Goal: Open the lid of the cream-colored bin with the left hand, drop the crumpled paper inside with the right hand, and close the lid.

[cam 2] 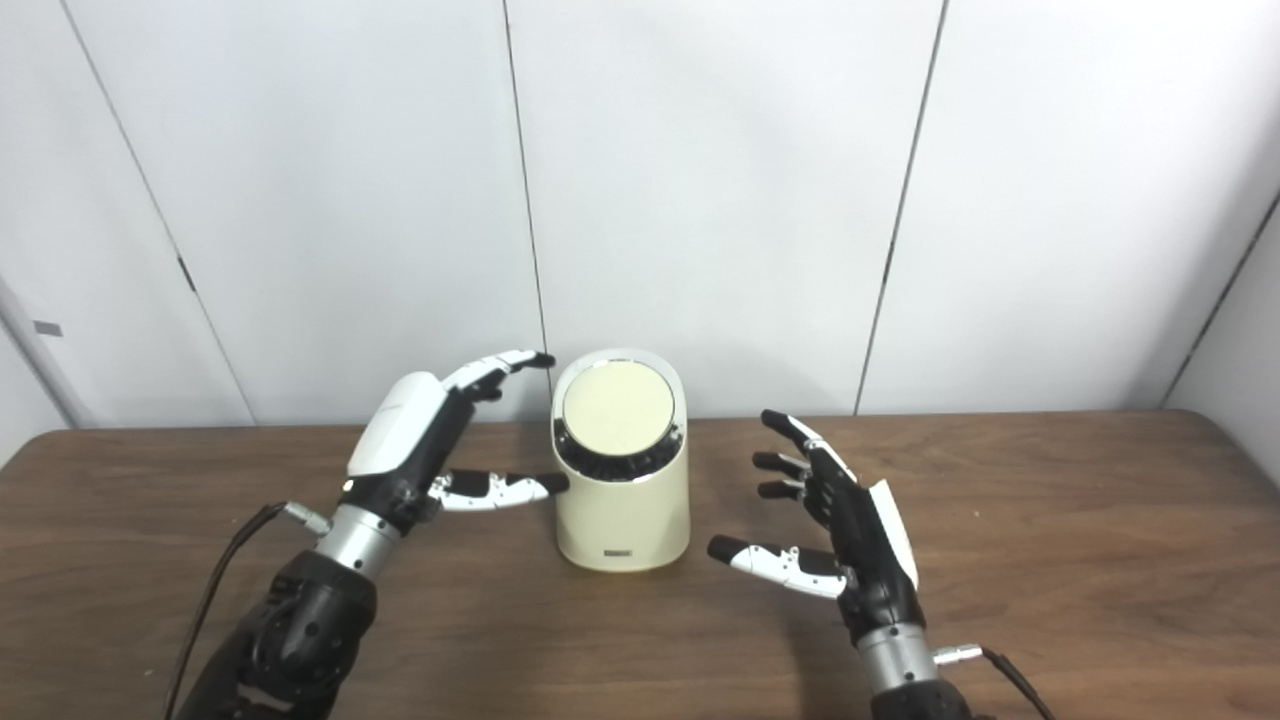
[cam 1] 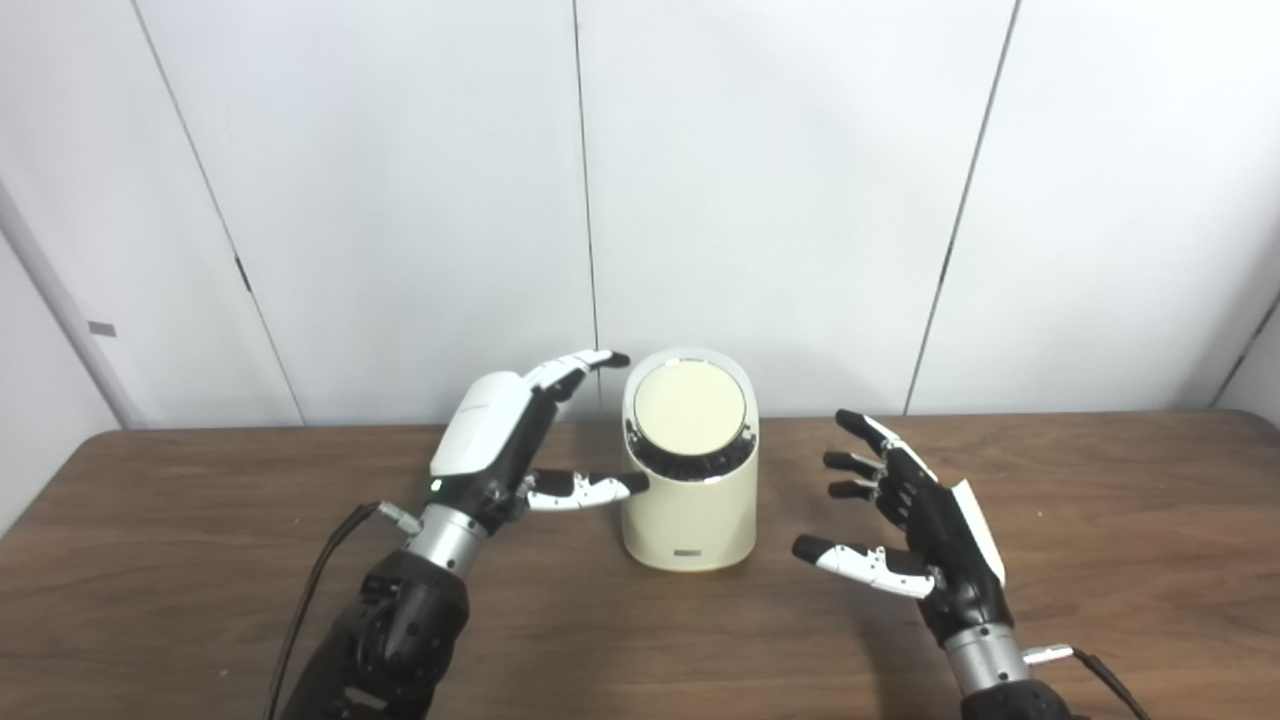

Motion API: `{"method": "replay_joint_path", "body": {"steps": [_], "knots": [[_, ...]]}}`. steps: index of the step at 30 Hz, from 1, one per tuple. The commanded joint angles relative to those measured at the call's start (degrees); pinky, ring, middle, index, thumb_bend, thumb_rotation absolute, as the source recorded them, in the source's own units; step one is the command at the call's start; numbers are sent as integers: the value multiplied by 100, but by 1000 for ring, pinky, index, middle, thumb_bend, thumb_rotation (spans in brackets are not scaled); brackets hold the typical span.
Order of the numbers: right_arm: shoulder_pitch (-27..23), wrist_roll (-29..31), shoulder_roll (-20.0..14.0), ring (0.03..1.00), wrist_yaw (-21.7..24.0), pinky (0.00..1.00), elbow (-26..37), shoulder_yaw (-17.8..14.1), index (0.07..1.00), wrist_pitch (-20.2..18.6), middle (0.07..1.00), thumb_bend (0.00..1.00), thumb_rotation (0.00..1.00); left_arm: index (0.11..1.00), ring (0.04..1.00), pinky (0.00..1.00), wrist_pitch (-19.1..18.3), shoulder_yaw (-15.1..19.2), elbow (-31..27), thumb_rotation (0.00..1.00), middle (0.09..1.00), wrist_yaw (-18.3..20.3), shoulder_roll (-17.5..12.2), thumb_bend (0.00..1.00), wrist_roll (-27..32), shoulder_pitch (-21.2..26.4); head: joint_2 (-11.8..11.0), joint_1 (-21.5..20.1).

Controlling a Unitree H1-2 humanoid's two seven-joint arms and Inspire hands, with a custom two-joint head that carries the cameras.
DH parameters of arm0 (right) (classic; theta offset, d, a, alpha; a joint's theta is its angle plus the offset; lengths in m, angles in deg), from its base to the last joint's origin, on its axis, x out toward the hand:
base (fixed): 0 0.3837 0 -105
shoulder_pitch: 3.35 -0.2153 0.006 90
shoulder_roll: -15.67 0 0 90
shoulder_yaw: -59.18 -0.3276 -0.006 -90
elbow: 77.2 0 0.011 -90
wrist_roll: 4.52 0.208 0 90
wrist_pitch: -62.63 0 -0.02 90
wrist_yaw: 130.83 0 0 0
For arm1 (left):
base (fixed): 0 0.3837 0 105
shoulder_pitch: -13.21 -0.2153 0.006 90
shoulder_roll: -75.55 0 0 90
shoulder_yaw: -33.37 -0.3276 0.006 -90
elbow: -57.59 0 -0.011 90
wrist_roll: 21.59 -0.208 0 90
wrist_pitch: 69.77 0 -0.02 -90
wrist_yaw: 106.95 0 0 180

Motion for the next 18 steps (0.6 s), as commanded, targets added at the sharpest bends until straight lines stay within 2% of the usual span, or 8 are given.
{"method": "replay_joint_path", "body": {"steps": [1, 5, 8, 11, 14, 18], "knots": [[-182, 56, -46, 779, 22, 674, 147, -12, 832, 168, 901, 816, 241, 878, 852, 721, 41, 222, -146, 285, 869, -94, 125, 824, 517, 36, 4, -1], [-171, 80, -71, 778, 41, 671, 151, -10, 833, 185, 894, 825, 237, 918, 846, 723, -27, 578, -285, 301, 870, -36, 449, 809, 1462, -294, 10, 15], [-154, 83, -94, 783, 59, 673, 173, -13, 835, 178, 895, 828, 239, 927, 835, 738, -148, 705, -406, 319, 863, 8, 578, 795, 1834, -469, 20, 26], [-138, 80, -126, 790, 70, 679, 157, -18, 849, 198, 905, 828, 242, 945, 814, 775, -34, 771, -428, 383, 850, -21, 656, 773, 2061, -670, 36, 36], [-127, 48, -156, 789, 59, 673, 122, -23, 868, 211, 908, 834, 259, 940, 789, 697, 196, 801, -378, 378, 833, -31, 729, 733, 2249, -828, 42, 36], [-109, 52, -162, 788, 41, 673, 82, -31, 873, 218, 906, 837, 253, 928, 782, 642, 230, 767, -411, 393, 829, -5, 757, 746, 2303, -978, 32, 29]]}}
